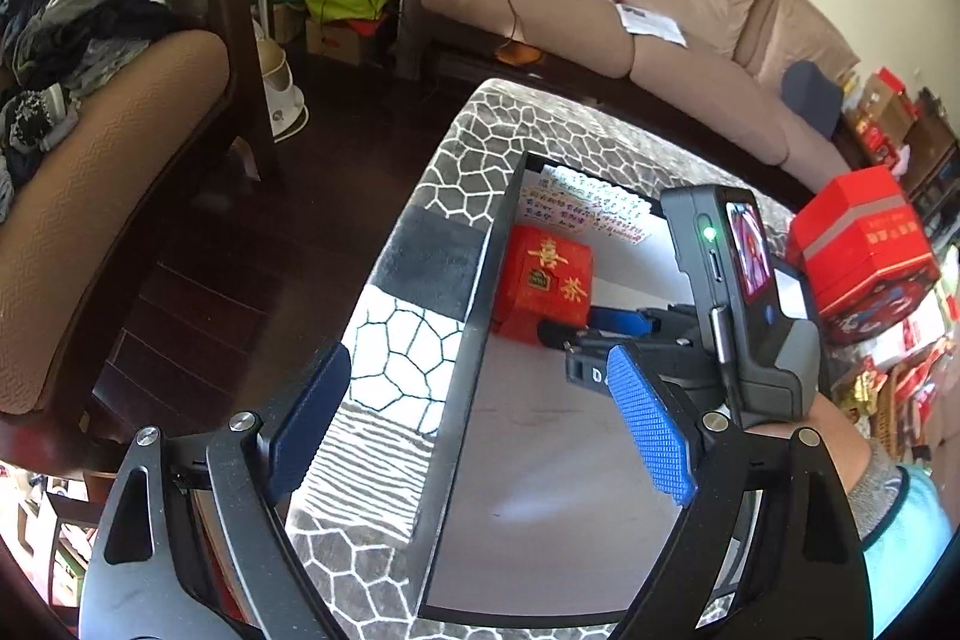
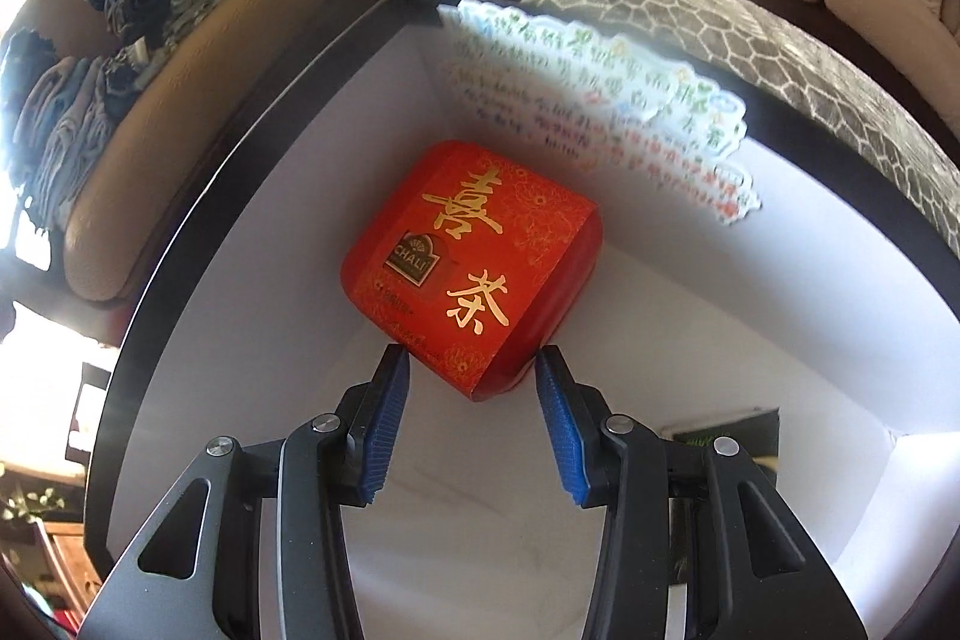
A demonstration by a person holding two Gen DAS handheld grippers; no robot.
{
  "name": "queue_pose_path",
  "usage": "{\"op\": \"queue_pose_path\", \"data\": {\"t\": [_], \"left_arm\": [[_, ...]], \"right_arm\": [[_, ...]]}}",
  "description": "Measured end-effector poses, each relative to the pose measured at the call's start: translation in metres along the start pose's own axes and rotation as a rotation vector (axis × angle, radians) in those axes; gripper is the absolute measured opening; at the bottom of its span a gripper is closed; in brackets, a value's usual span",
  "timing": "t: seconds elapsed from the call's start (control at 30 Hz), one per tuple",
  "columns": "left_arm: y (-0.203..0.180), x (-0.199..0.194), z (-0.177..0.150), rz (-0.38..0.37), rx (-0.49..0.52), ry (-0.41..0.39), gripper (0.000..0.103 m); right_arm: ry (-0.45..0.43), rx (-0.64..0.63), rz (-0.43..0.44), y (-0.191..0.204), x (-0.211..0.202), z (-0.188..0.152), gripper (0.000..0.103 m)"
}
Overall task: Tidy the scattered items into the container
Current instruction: 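Grasp the tissue pack again inside the box with the right tool, then set the tissue pack upright beside the red tea tin with the right tool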
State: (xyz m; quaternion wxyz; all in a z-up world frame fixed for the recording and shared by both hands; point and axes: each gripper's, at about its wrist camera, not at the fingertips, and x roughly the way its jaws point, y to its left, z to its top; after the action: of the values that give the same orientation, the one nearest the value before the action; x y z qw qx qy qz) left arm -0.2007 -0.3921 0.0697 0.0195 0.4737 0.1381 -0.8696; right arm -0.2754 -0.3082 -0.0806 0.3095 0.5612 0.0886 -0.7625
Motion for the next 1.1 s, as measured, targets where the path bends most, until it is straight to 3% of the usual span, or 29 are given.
{"op": "queue_pose_path", "data": {"t": [0.13, 0.2, 0.27, 0.4, 0.57, 0.67, 0.77, 0.83, 0.87, 0.97, 1.1], "left_arm": [[-0.007, 0.004, -0.006, 0.011, 0.015, 0.010, 0.087], [-0.011, 0.005, -0.010, 0.014, 0.030, 0.011, 0.087], [-0.013, 0.007, -0.015, 0.009, 0.037, 0.017, 0.087], [-0.023, 0.014, -0.023, -0.021, 0.026, 0.047, 0.088], [-0.043, 0.023, -0.030, -0.066, 0.013, 0.087, 0.092], [-0.050, 0.028, -0.030, -0.087, -0.013, 0.105, 0.092], [-0.050, 0.031, -0.026, -0.086, -0.037, 0.103, 0.092], [-0.050, 0.032, -0.024, -0.079, -0.028, 0.100, 0.092], [-0.050, 0.031, -0.022, -0.074, -0.021, 0.094, 0.092], [-0.046, 0.030, -0.019, -0.066, -0.018, 0.083, 0.092], [-0.038, 0.030, -0.014, -0.068, -0.041, 0.069, 0.092]], "right_arm": [[0.031, 0.024, 0.031, -0.007, 0.000, -0.002, 0.046], [0.006, 0.026, 0.015, -0.010, -0.021, -0.008, 0.046], [-0.016, 0.003, -0.007, -0.018, -0.042, -0.009, 0.048], [0.042, 0.000, -0.113, -0.050, -0.070, -0.028, 0.061], [0.132, 0.067, -0.185, -0.089, -0.061, -0.058, 0.065], [0.156, 0.058, -0.202, -0.085, -0.042, -0.062, 0.074], [0.179, 0.027, -0.246, -0.077, -0.026, -0.060, 0.074], [0.207, 0.017, -0.240, -0.074, -0.014, -0.060, 0.067], [0.210, 0.016, -0.224, -0.072, -0.010, -0.060, 0.054], [0.174, 0.040, -0.174, -0.065, -0.005, -0.054, 0.053], [0.110, 0.200, -0.066, -0.066, -0.003, -0.036, 0.053]]}}
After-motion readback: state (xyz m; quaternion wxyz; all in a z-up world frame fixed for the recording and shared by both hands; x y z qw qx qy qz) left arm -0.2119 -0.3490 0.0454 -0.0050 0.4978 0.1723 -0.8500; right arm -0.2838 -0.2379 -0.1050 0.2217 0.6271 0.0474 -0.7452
